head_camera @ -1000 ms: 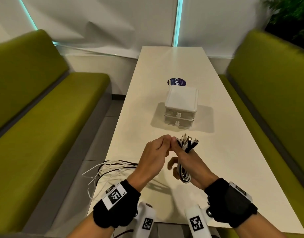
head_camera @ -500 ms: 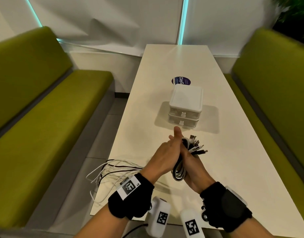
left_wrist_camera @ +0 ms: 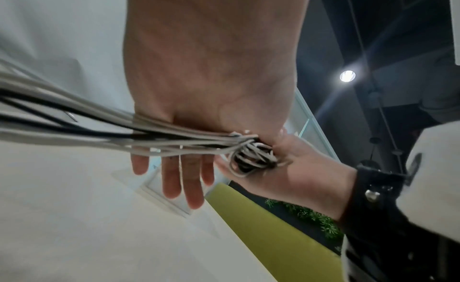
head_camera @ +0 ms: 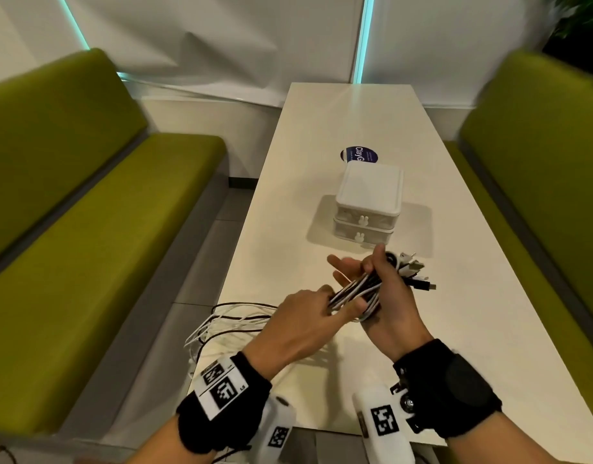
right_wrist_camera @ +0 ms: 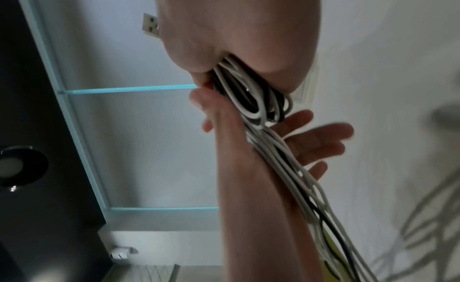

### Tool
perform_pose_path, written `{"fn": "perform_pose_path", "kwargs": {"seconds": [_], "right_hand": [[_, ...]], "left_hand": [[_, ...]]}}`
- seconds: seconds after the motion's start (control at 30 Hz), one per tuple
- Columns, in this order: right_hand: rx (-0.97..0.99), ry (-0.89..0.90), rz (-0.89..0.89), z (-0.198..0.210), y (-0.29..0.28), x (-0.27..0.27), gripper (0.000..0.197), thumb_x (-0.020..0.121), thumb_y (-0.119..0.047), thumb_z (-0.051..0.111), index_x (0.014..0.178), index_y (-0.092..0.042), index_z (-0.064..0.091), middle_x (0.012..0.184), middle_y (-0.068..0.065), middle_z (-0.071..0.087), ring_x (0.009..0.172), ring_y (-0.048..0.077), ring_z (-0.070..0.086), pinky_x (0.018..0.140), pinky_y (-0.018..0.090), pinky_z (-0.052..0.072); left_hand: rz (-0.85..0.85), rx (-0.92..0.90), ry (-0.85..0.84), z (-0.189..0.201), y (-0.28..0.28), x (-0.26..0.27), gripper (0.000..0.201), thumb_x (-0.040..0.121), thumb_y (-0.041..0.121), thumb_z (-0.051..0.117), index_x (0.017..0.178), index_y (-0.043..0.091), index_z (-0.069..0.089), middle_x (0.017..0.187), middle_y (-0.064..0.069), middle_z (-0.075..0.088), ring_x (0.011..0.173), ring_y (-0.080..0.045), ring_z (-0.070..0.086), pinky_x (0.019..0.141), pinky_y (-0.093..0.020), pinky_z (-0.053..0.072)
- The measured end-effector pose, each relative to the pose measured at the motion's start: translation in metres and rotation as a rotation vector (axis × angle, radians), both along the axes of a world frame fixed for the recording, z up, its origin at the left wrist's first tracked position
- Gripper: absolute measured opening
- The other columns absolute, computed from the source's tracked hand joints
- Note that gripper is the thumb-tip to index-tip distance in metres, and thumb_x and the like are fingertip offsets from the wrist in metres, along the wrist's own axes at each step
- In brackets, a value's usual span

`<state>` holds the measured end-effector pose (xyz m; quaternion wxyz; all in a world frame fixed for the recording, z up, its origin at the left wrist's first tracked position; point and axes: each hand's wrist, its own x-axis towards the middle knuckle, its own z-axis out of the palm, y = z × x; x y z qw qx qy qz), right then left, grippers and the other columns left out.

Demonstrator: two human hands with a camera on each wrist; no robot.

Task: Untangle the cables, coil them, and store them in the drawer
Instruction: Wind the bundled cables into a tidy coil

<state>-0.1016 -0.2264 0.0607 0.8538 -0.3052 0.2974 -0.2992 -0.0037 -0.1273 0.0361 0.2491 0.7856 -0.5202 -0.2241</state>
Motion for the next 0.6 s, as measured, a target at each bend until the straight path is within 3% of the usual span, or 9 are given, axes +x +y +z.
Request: {"fn": "perform_pose_path", "kwargs": {"seconds": [0.03, 0.1, 0.13, 0.2, 0.27, 0.4, 0.47, 0.6], "right_hand": [[0.057, -0.036, -0.030, 0.002, -0.001, 0.001, 0.044, 0.090, -0.051, 0.052, 0.064, -0.017, 0.040, 0.061, 0.001, 0.059, 0.077, 0.020, 0.070, 0.086, 0.038, 0.051], [0.125, -0.053, -0.063, 0.005, -0.001, 0.001, 0.051, 0.086, -0.057, 0.053, 0.059, -0.019, 0.034, 0.048, -0.004, 0.030, 0.042, 0.013, 0.045, 0.060, 0.033, 0.049], [0.132, -0.045, -0.061, 0.007, -0.001, 0.001, 0.054, 0.084, -0.061, 0.054, 0.058, -0.021, 0.030, 0.046, -0.005, 0.022, 0.036, 0.012, 0.031, 0.049, 0.028, 0.041], [0.099, -0.024, -0.049, 0.010, -0.001, 0.003, 0.059, 0.080, -0.064, 0.057, 0.057, -0.022, 0.023, 0.045, -0.005, 0.015, 0.034, 0.011, 0.016, 0.040, 0.024, 0.025], [0.049, 0.021, -0.041, 0.011, -0.002, 0.002, 0.062, 0.078, -0.064, 0.060, 0.057, -0.021, 0.020, 0.043, -0.005, 0.014, 0.033, 0.011, 0.013, 0.038, 0.024, 0.017], [-0.051, 0.095, -0.006, 0.011, -0.007, -0.002, 0.061, 0.083, -0.058, 0.060, 0.056, -0.021, 0.020, 0.043, -0.004, 0.014, 0.035, 0.012, 0.012, 0.038, 0.024, 0.017], [-0.091, 0.120, 0.007, 0.012, -0.009, -0.005, 0.060, 0.086, -0.055, 0.060, 0.057, -0.021, 0.021, 0.045, -0.003, 0.014, 0.035, 0.013, 0.012, 0.039, 0.025, 0.017], [-0.203, 0.237, 0.056, 0.013, -0.010, -0.006, 0.059, 0.086, -0.054, 0.063, 0.057, -0.020, 0.024, 0.046, -0.001, 0.015, 0.037, 0.014, 0.013, 0.043, 0.028, 0.015]], "left_hand": [[-0.007, 0.009, -0.022, -0.002, 0.004, 0.004, 0.072, 0.077, 0.087, 0.023, 0.072, 0.019, 0.047, 0.067, 0.001, 0.060, 0.066, -0.020, 0.056, 0.062, -0.037, 0.041], [-0.033, 0.010, 0.027, -0.005, 0.009, 0.009, 0.065, 0.084, 0.076, 0.036, 0.074, 0.015, 0.054, 0.060, 0.004, 0.058, 0.059, -0.011, 0.054, 0.059, -0.031, 0.040], [-0.053, 0.002, 0.056, -0.006, 0.010, 0.010, 0.059, 0.088, 0.068, 0.043, 0.074, 0.013, 0.056, 0.054, 0.007, 0.053, 0.054, -0.007, 0.049, 0.056, -0.027, 0.035], [-0.091, -0.037, 0.055, -0.007, 0.009, 0.009, 0.056, 0.090, 0.061, 0.047, 0.071, 0.008, 0.052, 0.049, 0.005, 0.041, 0.050, -0.012, 0.038, 0.053, -0.028, 0.027], [-0.114, -0.063, 0.031, -0.007, 0.008, 0.008, 0.057, 0.089, 0.062, 0.046, 0.068, 0.009, 0.046, 0.051, 0.002, 0.036, 0.052, -0.015, 0.032, 0.054, -0.031, 0.026], [-0.161, -0.002, -0.058, -0.011, 0.009, 0.017, 0.052, 0.086, 0.069, 0.047, 0.068, 0.020, 0.042, 0.053, 0.001, 0.042, 0.053, -0.015, 0.038, 0.055, -0.035, 0.029], [-0.159, 0.056, -0.102, -0.007, 0.012, 0.025, 0.061, 0.080, 0.075, 0.048, 0.067, 0.016, 0.045, 0.053, 0.001, 0.043, 0.052, -0.014, 0.037, 0.054, -0.034, 0.028], [-0.135, 0.227, 0.013, 0.013, 0.013, 0.046, 0.056, 0.077, 0.072, 0.059, 0.059, 0.019, 0.056, 0.052, 0.005, 0.045, 0.044, -0.008, 0.036, 0.051, -0.028, 0.030]]}}
